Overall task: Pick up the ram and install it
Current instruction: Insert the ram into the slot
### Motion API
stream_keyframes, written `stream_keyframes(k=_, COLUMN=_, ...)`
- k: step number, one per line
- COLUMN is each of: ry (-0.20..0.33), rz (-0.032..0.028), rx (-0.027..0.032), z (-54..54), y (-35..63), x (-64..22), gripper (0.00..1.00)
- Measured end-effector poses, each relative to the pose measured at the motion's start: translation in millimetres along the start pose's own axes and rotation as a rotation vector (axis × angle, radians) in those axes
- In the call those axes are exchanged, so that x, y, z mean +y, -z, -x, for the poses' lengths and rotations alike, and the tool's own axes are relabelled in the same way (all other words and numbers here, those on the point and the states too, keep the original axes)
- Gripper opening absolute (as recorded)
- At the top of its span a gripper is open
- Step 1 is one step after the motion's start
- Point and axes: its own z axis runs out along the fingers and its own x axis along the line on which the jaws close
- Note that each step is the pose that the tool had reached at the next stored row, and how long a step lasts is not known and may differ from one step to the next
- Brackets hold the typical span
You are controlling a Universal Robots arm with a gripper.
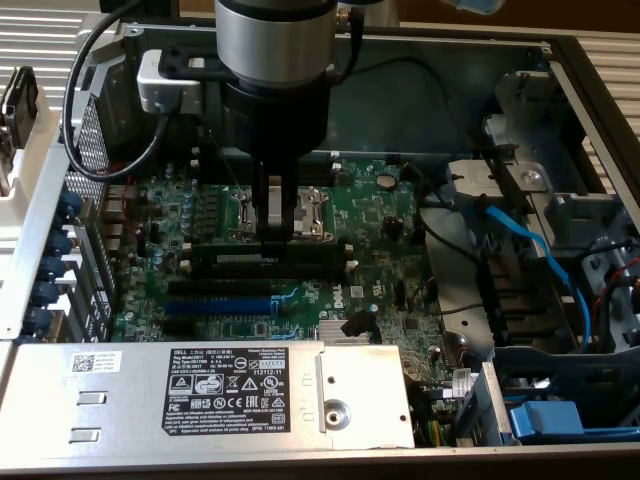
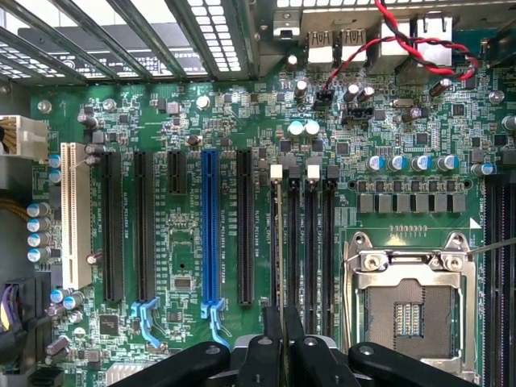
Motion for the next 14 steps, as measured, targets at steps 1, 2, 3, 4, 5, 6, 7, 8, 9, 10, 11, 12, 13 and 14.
stream_keyframes(k=1, ry=0.000, rz=0.0000, rx=-0.0002, z=0.0, y=-0.1, x=0.0, gripper=0.13)
stream_keyframes(k=2, ry=0.000, rz=0.0000, rx=-0.0005, z=0.0, y=-0.1, x=0.0, gripper=0.13)
stream_keyframes(k=3, ry=0.000, rz=-0.0001, rx=-0.0004, z=0.0, y=-0.1, x=0.0, gripper=0.13)
stream_keyframes(k=4, ry=0.000, rz=0.0000, rx=-0.0005, z=0.0, y=-0.1, x=0.0, gripper=0.13)
stream_keyframes(k=5, ry=0.000, rz=-0.0001, rx=-0.0005, z=-0.1, y=-0.1, x=0.0, gripper=0.13)
stream_keyframes(k=6, ry=0.000, rz=-0.0001, rx=-0.0005, z=-0.1, y=-0.1, x=0.0, gripper=0.13)
stream_keyframes(k=7, ry=0.000, rz=-0.0001, rx=-0.0005, z=-0.2, y=-0.2, x=0.0, gripper=0.13)
stream_keyframes(k=8, ry=0.000, rz=-0.0001, rx=-0.0005, z=-0.4, y=-0.2, x=0.0, gripper=0.13)
stream_keyframes(k=9, ry=0.000, rz=-0.0001, rx=-0.0005, z=-0.4, y=-0.2, x=0.0, gripper=0.13)
stream_keyframes(k=10, ry=0.000, rz=0.0000, rx=-0.0005, z=-0.5, y=-0.2, x=0.0, gripper=0.13)
stream_keyframes(k=11, ry=0.000, rz=-0.0001, rx=-0.0005, z=-0.6, y=-0.2, x=0.0, gripper=0.13)
stream_keyframes(k=12, ry=0.000, rz=0.0000, rx=-0.0005, z=-0.7, y=-0.2, x=0.0, gripper=0.13)
stream_keyframes(k=13, ry=0.000, rz=-0.0001, rx=-0.0005, z=-0.9, y=-0.2, x=0.0, gripper=0.13)
stream_keyframes(k=14, ry=0.000, rz=0.0000, rx=-0.0004, z=-1.0, y=-0.2, x=0.0, gripper=0.13)
